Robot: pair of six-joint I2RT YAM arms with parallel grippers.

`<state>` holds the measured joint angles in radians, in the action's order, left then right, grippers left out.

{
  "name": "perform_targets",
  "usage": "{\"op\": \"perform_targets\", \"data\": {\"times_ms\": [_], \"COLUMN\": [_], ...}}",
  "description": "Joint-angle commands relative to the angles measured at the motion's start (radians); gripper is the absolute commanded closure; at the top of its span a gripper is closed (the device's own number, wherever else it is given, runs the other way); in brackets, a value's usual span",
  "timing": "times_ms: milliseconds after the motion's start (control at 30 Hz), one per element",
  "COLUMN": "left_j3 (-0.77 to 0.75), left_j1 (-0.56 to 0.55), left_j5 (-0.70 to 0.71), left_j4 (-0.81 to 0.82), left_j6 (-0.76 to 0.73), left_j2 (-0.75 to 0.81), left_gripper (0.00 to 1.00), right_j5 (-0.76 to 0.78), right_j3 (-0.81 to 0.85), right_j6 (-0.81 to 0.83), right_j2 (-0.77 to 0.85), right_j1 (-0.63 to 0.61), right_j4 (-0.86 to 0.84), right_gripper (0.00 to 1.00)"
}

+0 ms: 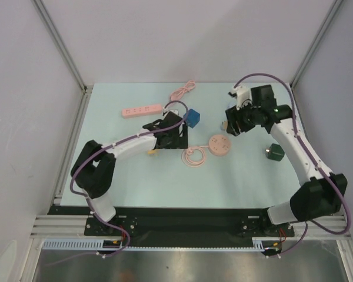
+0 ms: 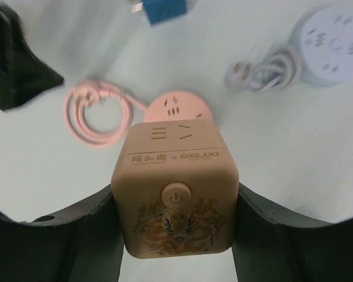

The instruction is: Insert the plug

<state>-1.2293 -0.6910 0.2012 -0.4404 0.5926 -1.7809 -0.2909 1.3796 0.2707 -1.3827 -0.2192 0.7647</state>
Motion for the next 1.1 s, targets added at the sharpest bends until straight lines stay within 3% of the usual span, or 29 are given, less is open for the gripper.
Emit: {"op": "perform_targets", "data": {"times_ms": [0, 100, 333, 500, 633, 800, 1067], "left_j3": [-0.006, 0.016, 0.194, 0.298, 0.333, 0.384, 0.387], "left_j1": [0.002, 0.045, 0.113, 0.159, 0.208, 0.249, 0.286], "left_j5": [-0.057, -0.12, -0.264, -0.399, -0.393, -0.286, -0.278], "left_j4": [-0.035, -0.049, -0.014, 0.038, 0.022, 0.02, 0.022], "left_j6": [-0.034, -0.048, -0.073, -0.082, -0.109, -0.149, -0.162], "left_j2": [0.161, 0.283, 0.533, 0.613, 0.676, 0.805, 0.845], "left_gripper": [0.04, 0.05, 0.06, 0.06, 0.06, 0.05, 0.04], "right_j5": [0.028, 0.108, 0.13, 0.173, 0.145, 0.138, 0.058], "right_j3": [0.062, 0.116, 0.154, 0.199, 0.213, 0.204, 0.11], "right_j6": [0.166, 0.183, 0.235, 0.278, 0.306, 0.337, 0.378], "right_j2": [-0.088, -0.195, -0.311, -0.397, -0.421, -0.449, -0.431], "right_j1": [-0.049, -0.109, -0.114, -0.111, -0.114, -0.103, -0.103], "right_j4": [0.181, 0.281, 0.341, 0.344, 0.317, 0.28, 0.165], "right_gripper": [1.0, 1.0, 1.0, 1.0, 1.0, 1.0, 1.0]}}
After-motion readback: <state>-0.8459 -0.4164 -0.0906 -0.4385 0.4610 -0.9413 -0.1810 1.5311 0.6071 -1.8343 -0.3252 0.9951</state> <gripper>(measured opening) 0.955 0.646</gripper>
